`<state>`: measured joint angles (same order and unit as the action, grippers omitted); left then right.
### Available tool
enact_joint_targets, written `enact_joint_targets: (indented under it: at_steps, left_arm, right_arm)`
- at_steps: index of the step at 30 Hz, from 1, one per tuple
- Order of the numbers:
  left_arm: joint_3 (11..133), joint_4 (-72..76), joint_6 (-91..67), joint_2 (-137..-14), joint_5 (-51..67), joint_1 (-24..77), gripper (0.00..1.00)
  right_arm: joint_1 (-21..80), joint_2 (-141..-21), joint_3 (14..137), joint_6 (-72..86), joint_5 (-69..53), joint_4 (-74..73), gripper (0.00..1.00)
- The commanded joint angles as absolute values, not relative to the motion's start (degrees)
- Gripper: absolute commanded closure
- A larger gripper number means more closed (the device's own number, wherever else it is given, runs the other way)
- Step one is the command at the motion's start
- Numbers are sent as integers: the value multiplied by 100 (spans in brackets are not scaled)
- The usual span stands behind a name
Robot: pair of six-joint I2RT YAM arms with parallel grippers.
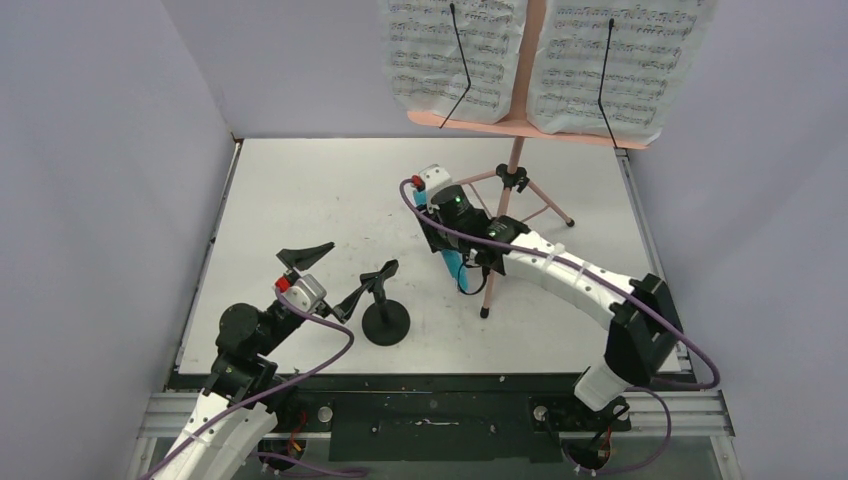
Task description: Set up the instrument practice props
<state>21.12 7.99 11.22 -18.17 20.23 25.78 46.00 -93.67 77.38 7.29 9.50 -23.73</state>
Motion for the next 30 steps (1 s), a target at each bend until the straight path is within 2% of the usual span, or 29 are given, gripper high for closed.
enact_joint_targets:
  at_steps: [1, 14, 20, 30]
  left_arm:
    - [2152, 1063, 1075, -1789, 1910, 2557, 1]
    - [2258, 1373, 289, -1868, 1692, 2540, 3]
    - [2604, 809, -347, -2106, 1864, 2540, 3]
    - [2859, 178, -652, -2272, 2167, 2541, 3]
  right_arm:
    - [4733, -8526, 6940, 543, 1141, -1173, 95]
    - [4786, -6207, 4840, 274, 936, 1081, 95]
    - [4785, -5362, 4243, 304, 926, 1764, 95]
    - [4788, -5045, 3774, 875, 789, 2717, 95]
